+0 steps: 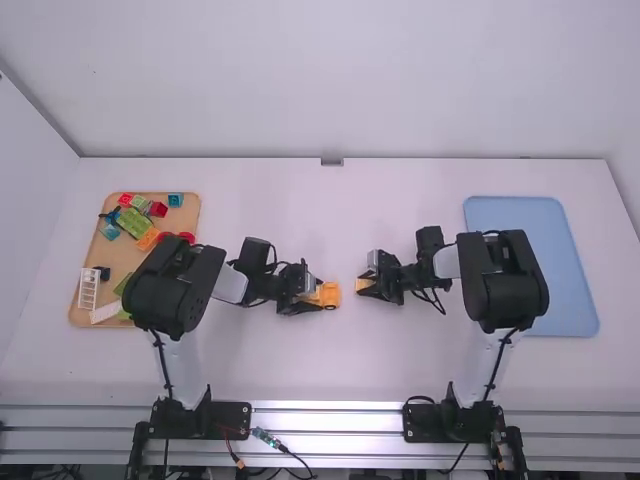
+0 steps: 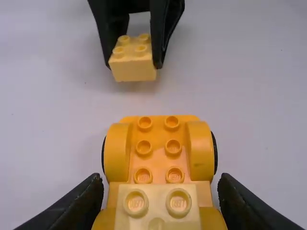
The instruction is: Assemble lego blocks to make yellow taxi
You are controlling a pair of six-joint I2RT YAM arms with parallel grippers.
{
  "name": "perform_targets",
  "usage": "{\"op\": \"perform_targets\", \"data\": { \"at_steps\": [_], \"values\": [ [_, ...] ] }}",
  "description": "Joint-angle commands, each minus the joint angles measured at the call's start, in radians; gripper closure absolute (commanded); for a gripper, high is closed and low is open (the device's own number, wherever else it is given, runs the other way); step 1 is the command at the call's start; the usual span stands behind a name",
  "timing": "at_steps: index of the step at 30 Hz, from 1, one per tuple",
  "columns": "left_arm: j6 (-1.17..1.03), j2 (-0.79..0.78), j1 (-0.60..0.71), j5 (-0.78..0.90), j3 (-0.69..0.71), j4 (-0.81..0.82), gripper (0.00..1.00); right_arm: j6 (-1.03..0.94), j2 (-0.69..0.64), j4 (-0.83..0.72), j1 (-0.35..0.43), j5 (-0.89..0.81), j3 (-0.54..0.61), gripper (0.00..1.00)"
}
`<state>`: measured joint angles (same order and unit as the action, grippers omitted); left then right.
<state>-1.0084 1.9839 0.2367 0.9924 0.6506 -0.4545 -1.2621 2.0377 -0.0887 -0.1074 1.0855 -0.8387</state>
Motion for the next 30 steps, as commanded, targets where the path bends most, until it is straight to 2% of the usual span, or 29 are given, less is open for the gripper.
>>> {"op": "perform_targets", "data": {
  "at_steps": [1,6,15,30],
  "values": [
    [-0.069,0.018,-0.001,-0.074,0.002,0.033,0.51,0.063,-0.052,-0.002,-0.024,0.012,-0.014,0.71],
    [-0.059,0.018,-0.001,-0.105,0.008,0.034,0.51,0.080,-0.068,0.003,-0.069,0.014,-0.013,0.70],
    [-0.058,0.018,0.000,-0.122,0.009,0.024,0.51,0.297,-0.074,0.132,-0.152,-0.047,-0.013,0.72],
    [-0.024,0.018,0.000,-0.122,0.014,0.002,0.51,0.263,-0.074,0.168,-0.248,-0.103,-0.013,0.75]
  ]
}}
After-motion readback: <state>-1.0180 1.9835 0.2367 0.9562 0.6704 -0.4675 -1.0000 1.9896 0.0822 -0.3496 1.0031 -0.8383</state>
